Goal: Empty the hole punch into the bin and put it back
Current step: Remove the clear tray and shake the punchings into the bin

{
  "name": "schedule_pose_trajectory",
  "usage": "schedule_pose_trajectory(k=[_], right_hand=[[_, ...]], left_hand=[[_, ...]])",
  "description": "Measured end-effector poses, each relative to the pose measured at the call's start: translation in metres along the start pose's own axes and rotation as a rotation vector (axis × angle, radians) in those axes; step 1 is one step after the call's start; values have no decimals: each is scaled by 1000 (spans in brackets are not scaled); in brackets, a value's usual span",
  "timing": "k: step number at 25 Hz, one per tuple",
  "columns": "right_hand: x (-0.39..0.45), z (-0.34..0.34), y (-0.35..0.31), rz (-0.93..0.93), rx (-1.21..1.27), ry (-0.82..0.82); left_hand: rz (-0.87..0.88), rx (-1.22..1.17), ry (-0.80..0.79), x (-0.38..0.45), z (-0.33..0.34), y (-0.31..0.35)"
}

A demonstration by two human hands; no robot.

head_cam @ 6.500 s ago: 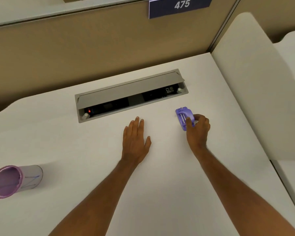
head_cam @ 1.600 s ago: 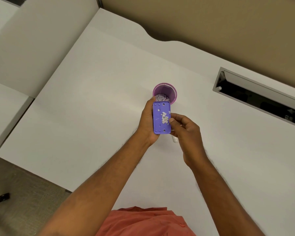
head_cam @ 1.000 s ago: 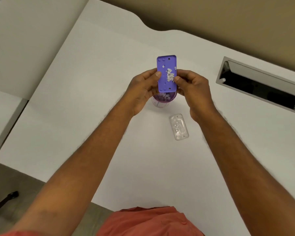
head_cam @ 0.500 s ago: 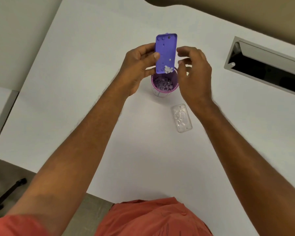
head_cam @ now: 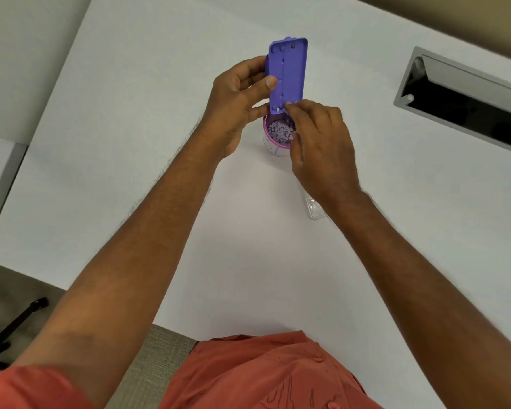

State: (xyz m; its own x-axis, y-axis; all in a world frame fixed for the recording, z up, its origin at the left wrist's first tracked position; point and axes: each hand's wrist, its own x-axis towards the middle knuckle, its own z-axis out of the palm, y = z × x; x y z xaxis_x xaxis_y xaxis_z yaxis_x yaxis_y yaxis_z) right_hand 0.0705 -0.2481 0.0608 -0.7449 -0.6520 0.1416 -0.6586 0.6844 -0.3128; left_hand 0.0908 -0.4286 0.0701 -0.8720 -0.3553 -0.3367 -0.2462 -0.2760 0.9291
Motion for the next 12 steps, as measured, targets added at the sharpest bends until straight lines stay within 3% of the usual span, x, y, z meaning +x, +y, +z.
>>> schedule_pose_trajectory(k=[12], right_hand=[[-5,2,2,71,102,42]], left_hand=[[25,71,19,-4,1,-3]])
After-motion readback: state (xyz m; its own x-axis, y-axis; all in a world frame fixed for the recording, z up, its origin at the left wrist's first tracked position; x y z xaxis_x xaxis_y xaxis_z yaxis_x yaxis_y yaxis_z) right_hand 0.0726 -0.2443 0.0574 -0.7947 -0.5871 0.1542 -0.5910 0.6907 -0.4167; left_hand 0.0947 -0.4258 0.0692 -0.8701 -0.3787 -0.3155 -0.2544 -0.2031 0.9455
